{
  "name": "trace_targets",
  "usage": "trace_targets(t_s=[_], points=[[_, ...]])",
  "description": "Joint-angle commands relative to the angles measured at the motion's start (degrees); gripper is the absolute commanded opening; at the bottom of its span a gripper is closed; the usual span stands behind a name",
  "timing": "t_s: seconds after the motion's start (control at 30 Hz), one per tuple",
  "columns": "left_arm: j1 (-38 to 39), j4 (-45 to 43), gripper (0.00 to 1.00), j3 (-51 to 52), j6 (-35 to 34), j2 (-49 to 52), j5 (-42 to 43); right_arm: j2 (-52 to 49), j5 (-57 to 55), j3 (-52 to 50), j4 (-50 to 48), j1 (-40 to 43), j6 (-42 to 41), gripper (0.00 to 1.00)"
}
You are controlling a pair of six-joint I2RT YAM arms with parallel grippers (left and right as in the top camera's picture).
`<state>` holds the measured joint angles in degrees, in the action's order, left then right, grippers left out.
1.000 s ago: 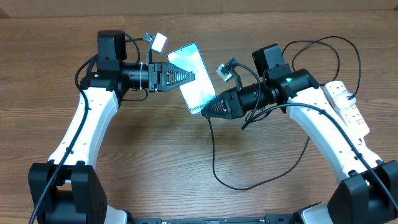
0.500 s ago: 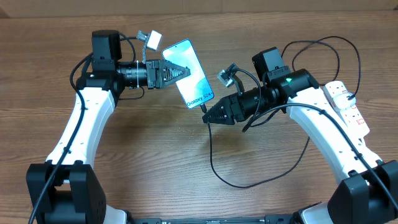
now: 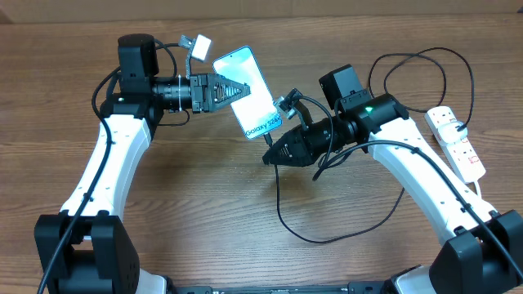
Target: Plug charger to phone and switch on socket
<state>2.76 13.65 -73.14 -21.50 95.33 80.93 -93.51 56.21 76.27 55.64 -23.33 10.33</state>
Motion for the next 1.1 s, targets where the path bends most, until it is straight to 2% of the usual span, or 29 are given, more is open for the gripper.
trace_targets(t_s=[0.0,0.23,0.7,0.83,0.93,1.07], points=[[-0.1,-0.7,0.04,-0.7,-1.2,-0.9,4.7,0.0,-1.9,0.3,-0.2,-0.2,0.2,0.12],[-0.1,-0.6,0.04,-0.7,-0.7,-0.9,6.2,0.0,-4.3,0.3,-1.2,-0.2,0.2,0.04],[-0.1,-0.3,0.04,-0.7,2.0,-0.9,8.7,0.0,-1.5,0.3,-2.9,-0.2,-3.1,0.04],[-0.2,-0.3,0.04,-0.7,2.3,-0.9,8.4,0.1,-1.5,0.4,-2.4,-0.2,-3.9,0.13],[-0.2,-0.2,0.04,-0.7,2.5,-0.9,6.2,0.6,-1.5,0.4,-2.1,-0.2,-5.0,0.16],[-0.2,-0.2,0.04,-0.7,2.5,-0.9,3.7,1.6,-1.4,0.4,-1.2,-0.2,-5.0,0.29]])
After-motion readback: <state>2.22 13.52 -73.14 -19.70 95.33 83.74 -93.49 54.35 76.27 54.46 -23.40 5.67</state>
